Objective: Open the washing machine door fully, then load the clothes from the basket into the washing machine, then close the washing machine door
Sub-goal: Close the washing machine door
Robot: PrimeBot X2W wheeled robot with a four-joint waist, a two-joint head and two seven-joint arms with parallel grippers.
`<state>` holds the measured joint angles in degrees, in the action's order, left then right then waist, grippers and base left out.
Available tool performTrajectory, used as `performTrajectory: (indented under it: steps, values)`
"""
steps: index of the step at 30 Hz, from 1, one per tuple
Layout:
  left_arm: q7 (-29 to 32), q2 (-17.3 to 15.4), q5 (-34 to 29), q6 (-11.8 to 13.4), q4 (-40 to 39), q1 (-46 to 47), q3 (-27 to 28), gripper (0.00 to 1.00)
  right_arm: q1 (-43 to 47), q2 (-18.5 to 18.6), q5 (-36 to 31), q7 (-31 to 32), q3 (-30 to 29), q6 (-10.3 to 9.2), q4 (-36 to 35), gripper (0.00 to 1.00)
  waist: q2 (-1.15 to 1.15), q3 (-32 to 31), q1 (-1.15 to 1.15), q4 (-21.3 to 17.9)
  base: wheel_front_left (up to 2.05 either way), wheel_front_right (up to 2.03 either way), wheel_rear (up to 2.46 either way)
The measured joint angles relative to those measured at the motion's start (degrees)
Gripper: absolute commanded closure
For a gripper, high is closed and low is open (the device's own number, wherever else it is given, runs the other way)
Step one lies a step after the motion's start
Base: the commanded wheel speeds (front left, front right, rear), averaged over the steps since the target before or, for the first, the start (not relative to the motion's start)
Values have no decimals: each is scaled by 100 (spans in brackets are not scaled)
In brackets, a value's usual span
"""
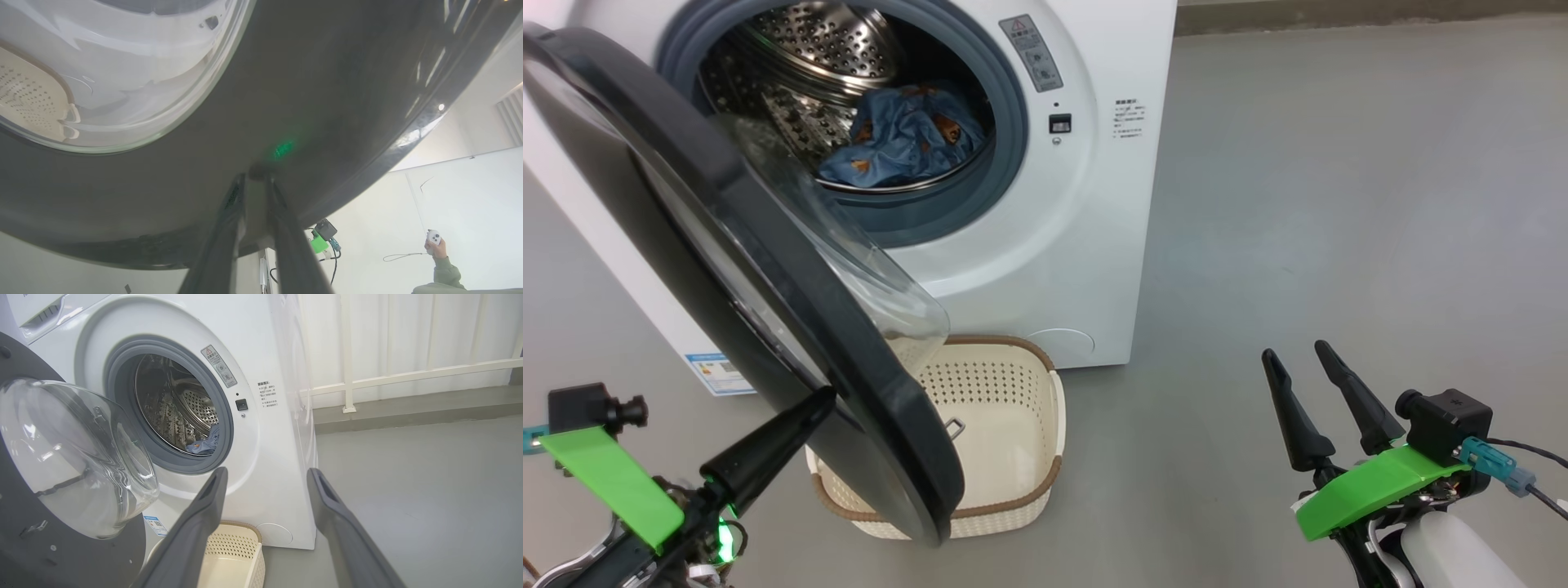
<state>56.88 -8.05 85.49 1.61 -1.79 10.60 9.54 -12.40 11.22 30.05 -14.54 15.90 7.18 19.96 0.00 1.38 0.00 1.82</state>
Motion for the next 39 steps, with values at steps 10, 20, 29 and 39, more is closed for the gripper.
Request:
performTrajectory:
  steps: [10,20,29,39]
  values:
    - [-270,-27,-288,-219,-65,-1,87,0,2,2,0,0,16,0,20,0,0,-132,0,197,0,0,0]
    - [-1635,-177,-1580,-771,-3,-27,244,0,2,47,0,0,21,0,5,0,0,-139,0,113,0,0,0]
    - [-3428,-469,-2751,-872,-110,-355,-325,0,2,123,0,0,-68,0,-30,0,0,-98,0,-106,0,0,0]
    - [-5659,-989,-3555,-876,510,-704,-1247,0,2,121,0,0,-96,0,-53,0,0,-85,0,-293,0,0,0]
